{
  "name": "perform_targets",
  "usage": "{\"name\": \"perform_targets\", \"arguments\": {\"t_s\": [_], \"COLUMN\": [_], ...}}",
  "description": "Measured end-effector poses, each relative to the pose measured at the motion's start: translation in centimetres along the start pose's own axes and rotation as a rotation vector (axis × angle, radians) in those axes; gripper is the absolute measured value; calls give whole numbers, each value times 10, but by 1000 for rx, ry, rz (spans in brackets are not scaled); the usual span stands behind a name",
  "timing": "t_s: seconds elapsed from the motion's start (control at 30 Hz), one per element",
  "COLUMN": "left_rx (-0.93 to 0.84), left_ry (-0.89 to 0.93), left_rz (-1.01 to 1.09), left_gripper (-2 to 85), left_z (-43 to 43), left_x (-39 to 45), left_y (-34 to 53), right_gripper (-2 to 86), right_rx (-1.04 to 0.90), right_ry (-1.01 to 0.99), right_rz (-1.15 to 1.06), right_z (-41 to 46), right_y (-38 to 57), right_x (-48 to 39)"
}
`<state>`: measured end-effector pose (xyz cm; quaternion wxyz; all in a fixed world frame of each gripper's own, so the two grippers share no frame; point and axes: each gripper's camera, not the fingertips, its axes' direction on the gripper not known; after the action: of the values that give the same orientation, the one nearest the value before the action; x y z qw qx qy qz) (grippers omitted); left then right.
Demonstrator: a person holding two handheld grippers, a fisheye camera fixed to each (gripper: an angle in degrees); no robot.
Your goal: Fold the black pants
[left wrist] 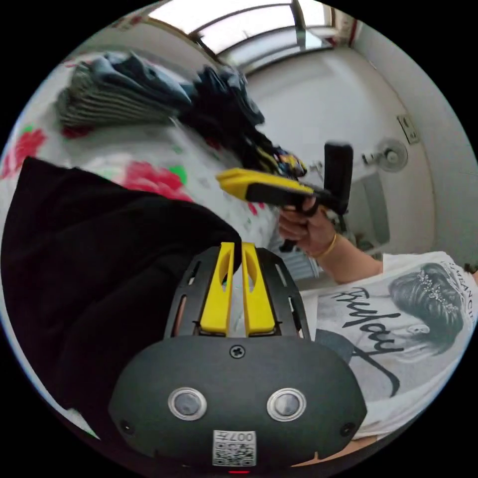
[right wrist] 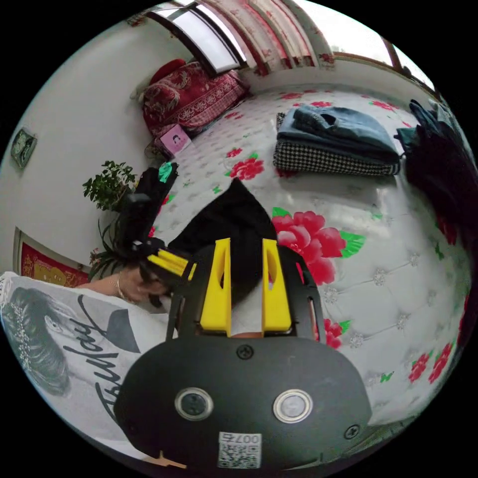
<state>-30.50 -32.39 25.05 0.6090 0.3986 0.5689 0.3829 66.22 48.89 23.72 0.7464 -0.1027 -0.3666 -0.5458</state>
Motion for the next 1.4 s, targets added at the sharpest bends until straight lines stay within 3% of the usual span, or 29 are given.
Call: {"name": "perform_targets", "arguments": {"t_s": [0.07,0.2,0.33,0.47,0.67,0.77,0.8,0.93,1.03,1.17,1.27,1.4], "left_rx": [-170,-203,-70,8,-12,-13,-34,-161,-204,-135,-64,-49], "left_ry": [69,-25,-242,-488,-607,-705,-743,-818,-813,-764,-688,-726], "left_rz": [83,166,39,-217,-474,-497,-498,-436,-365,-229,-246,-284], "left_gripper": [12,33,41,67,103,53,36,-4,-8,-9,-9,-7], "left_z": [45,27,-45,-98,-101,-90,-87,-70,-60,-41,-28,-20], "left_x": [24,45,32,8,-11,-7,-6,-11,-17,-10,-13,-12], "left_y": [1,25,77,156,221,216,213,182,148,88,55,43], "right_gripper": [93,98,105,112,102,73,54,22,15,24,35,47], "right_rx": [13,17,-8,-65,-180,-362,-271,-270,-38,227,158,133], "right_ry": [32,98,97,238,373,352,397,415,483,671,541,512], "right_rz": [35,134,149,79,128,150,72,13,200,552,783,798], "right_z": [-14,-33,-26,-3,32,67,60,39,-44,-170,-203,-218], "right_y": [17,54,56,22,-22,-14,-8,7,38,137,209,261], "right_x": [8,32,41,39,71,86,74,65,93,145,191,176]}}
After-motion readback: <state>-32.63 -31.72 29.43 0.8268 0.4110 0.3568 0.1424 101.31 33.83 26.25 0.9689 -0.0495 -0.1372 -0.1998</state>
